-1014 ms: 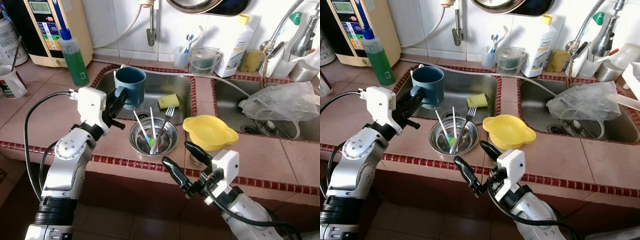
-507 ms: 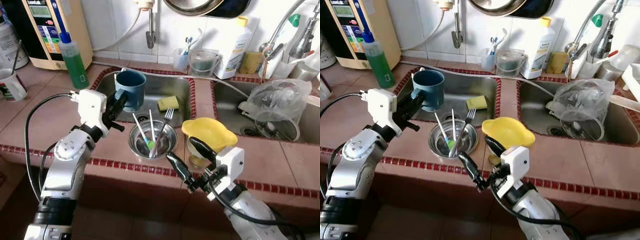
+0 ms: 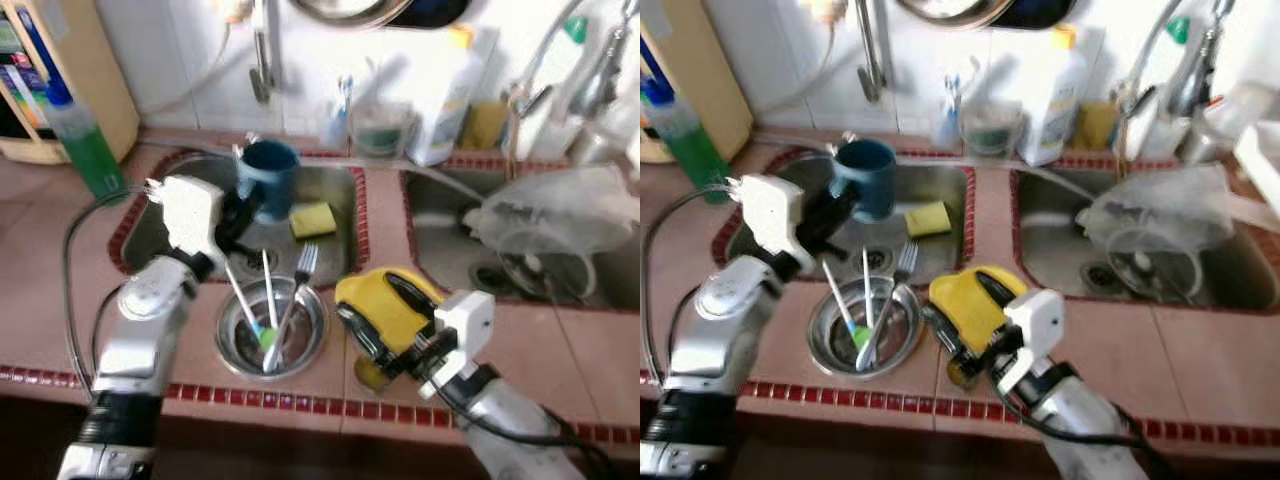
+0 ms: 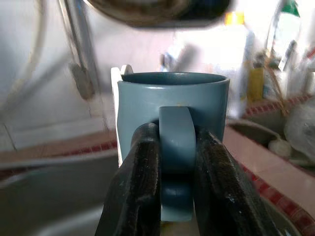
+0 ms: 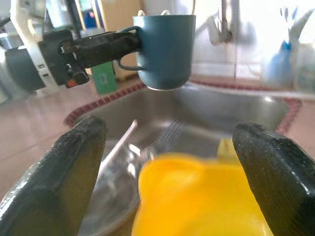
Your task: Kitchen organization
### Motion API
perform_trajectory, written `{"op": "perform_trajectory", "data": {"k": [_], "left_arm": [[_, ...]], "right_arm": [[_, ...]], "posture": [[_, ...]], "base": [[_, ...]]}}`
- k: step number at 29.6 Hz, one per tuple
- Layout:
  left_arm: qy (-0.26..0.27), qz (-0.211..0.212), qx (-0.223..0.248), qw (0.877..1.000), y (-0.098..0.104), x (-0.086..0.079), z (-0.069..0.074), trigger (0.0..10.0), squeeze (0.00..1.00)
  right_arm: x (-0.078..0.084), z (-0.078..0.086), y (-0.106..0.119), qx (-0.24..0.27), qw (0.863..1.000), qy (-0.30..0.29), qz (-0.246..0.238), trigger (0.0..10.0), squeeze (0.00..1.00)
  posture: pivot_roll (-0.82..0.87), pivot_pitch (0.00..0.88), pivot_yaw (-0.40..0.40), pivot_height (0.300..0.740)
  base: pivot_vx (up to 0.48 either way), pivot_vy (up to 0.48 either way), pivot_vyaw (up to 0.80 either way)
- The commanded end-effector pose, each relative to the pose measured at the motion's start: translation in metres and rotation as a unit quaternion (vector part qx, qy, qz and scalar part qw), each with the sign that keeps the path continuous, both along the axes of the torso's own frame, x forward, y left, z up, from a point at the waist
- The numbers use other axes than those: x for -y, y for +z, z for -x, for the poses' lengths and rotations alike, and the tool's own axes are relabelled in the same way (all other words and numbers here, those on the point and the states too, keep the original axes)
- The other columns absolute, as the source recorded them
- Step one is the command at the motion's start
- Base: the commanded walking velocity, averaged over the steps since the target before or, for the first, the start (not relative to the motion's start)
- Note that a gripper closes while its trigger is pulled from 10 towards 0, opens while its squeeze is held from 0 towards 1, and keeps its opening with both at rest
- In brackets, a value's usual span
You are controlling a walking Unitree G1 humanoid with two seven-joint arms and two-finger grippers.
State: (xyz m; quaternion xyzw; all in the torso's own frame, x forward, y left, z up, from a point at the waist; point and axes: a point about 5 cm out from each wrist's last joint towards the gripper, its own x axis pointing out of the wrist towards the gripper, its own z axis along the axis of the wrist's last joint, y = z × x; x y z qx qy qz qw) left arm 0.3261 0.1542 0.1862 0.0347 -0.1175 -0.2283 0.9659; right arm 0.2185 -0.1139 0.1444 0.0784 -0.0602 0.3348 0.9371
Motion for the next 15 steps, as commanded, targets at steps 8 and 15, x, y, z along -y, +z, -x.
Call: {"op": "perform_trajectory", "data": {"k": [8,15], "left_arm": [[0.024,-0.032,0.011,0.999,0.001,-0.01,-0.003,10.0,0.0],[0.022,-0.059,-0.002,0.998,-0.008,-0.004,-0.01,10.0,0.0]], "right_arm": [[-0.004,0.001,0.004,0.006,1.0,0.002,-0.006,10.0,0.0],[-0.004,0.007,0.007,-0.005,1.0,-0.004,-0.014,10.0,0.0]], "posture": [[-0.13,0.058,0.02,0.74],[-0.14,0.075,0.021,0.74]], "base": [[0.0,0.0,0.0],[0.0,0.0,0.0]]}}
